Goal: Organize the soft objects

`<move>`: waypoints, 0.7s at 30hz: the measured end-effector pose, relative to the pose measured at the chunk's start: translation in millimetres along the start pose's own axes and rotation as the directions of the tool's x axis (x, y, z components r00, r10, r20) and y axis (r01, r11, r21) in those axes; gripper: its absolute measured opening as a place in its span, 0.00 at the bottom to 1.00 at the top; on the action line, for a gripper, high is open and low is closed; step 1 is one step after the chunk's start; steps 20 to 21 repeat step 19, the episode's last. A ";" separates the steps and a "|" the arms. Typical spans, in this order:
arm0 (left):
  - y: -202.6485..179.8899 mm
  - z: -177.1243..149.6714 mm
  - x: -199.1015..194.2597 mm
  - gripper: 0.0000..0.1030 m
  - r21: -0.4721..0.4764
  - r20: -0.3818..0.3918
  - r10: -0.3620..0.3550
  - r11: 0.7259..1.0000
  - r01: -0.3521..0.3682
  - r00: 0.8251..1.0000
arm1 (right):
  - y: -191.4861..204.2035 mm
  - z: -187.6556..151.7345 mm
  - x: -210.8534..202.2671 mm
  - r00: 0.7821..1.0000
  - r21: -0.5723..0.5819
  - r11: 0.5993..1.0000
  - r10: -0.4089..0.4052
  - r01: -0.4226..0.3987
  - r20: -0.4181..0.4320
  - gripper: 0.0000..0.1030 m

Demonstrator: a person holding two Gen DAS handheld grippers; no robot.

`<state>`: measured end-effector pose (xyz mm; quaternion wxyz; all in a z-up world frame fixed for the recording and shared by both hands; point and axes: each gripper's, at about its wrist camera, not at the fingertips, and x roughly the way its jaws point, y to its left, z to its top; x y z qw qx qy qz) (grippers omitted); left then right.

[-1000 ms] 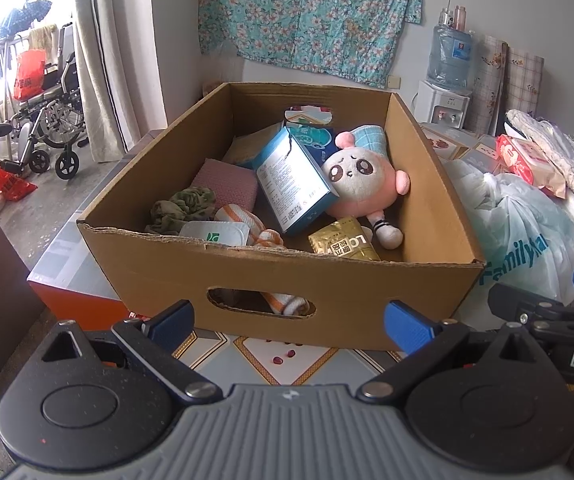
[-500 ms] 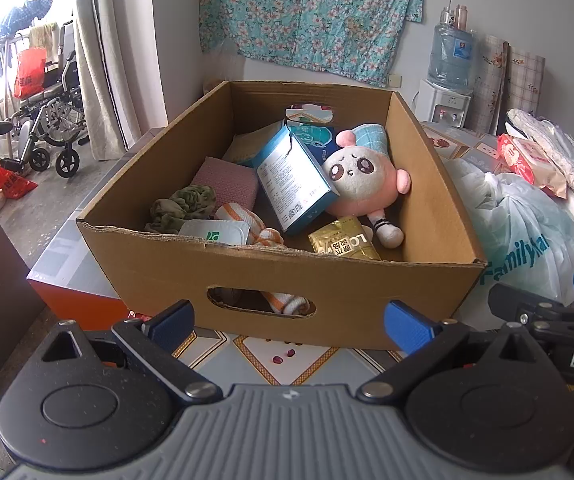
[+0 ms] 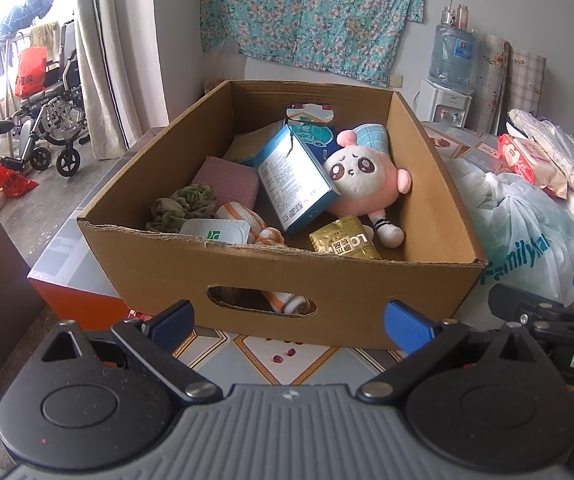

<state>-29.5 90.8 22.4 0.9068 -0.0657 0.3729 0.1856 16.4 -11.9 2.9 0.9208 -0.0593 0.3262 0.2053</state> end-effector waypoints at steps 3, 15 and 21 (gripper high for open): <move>0.2 -0.1 -0.2 0.99 0.000 -0.002 0.001 1.000 -0.001 1.000 | -0.5 -0.1 0.6 1.000 0.004 1.000 0.002 -0.002 -0.001 0.99; 0.1 -1.7 -1.9 0.99 -0.002 -0.005 0.007 1.000 -0.007 1.000 | -0.2 -0.2 2.2 1.000 0.010 1.000 0.007 -0.007 0.000 0.99; 0.2 -1.2 -1.7 0.99 -0.003 -0.005 0.006 1.000 -0.006 1.000 | -0.4 0.1 1.9 1.000 0.008 1.000 0.007 -0.007 0.002 0.99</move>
